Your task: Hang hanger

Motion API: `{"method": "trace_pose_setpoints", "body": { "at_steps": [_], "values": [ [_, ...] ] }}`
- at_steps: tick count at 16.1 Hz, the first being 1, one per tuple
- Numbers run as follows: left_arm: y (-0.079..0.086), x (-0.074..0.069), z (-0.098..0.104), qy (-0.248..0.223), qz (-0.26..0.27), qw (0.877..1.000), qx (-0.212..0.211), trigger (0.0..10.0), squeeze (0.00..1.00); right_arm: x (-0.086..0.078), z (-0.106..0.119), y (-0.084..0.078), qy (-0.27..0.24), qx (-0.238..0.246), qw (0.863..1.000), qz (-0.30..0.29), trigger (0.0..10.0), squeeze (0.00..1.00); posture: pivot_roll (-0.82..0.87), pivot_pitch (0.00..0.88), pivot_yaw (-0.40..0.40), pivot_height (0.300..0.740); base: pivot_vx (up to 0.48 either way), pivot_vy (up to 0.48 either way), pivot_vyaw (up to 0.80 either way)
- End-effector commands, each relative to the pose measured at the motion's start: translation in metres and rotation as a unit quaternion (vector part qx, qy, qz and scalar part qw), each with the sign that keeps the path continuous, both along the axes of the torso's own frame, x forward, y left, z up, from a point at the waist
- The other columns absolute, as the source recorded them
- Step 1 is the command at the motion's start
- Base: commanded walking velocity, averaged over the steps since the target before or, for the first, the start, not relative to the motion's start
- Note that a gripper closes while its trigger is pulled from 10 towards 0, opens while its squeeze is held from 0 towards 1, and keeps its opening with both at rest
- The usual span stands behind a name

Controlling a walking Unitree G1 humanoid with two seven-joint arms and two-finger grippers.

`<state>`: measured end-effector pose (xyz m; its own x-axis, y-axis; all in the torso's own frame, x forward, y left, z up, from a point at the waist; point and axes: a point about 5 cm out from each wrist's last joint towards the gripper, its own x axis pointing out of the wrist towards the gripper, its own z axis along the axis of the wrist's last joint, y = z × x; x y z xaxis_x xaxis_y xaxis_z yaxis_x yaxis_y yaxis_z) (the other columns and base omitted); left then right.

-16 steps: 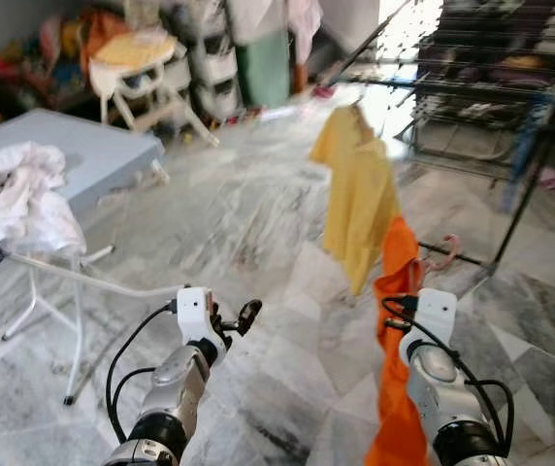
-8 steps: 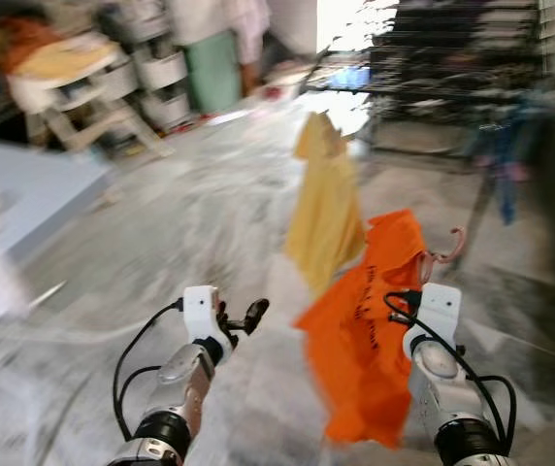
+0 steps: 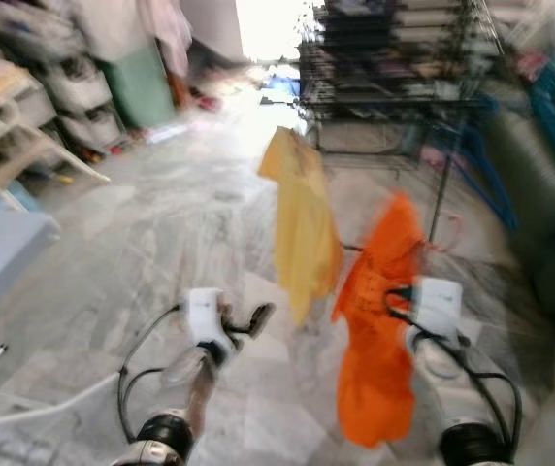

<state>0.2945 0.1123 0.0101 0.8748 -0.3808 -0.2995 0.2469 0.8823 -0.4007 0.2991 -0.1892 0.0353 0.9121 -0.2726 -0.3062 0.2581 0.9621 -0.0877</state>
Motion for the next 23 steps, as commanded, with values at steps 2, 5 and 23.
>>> {"method": "trace_pose_setpoints", "body": {
  "at_steps": [2, 5, 23],
  "values": [
    [0.014, 0.0, 0.0, -0.001, 0.014, 1.0, 0.017, 10.0, 0.0, 0.008, 0.012, 0.015, -0.025, 0.002, 0.999, 0.026, 10.0, 0.0, -0.13, 0.0, 0.082, 0.74, 0.412, 0.247, 0.0],
    [0.011, -0.005, -0.005, 0.005, 0.01, 1.0, 0.02, 10.0, 0.0, 0.004, 0.005, 0.013, -0.004, -0.009, 1.0, 0.026, 10.0, 0.0, -0.13, 0.0, 0.082, 0.74, 0.411, 0.246, 0.0],
    [0.004, -0.01, -0.009, 0.021, 0.001, 1.0, 0.01, 10.0, 0.0, 0.0, -0.004, 0.011, 0.023, -0.003, 1.0, 0.003, 10.0, 0.0, -0.13, 0.0, 0.092, 0.74, 0.348, -0.166, 0.0]
  ]
}}
